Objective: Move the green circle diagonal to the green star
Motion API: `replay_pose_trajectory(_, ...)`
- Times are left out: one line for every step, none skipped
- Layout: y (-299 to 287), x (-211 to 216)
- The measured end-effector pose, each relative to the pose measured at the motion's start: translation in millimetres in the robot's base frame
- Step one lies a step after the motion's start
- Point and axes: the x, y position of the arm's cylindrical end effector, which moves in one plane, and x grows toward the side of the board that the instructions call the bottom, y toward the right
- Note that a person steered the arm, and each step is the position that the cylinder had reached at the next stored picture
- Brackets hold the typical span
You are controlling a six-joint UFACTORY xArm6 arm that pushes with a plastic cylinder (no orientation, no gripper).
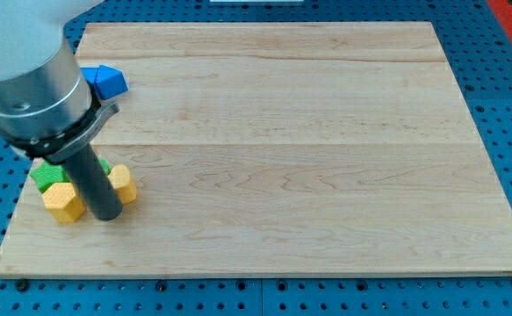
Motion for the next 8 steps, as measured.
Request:
replay_pose_trajectory(0, -12)
replay_pose_trajectory(-23, 13)
replay_pose_trajectory(-40, -7)
replay_pose_trajectory(-40, -27)
replay_pose_trajectory(-36, -55)
replay_pose_trajectory(-19, -89)
replay_pose_trajectory(-3, -122)
replay_pose_trajectory(37, -152)
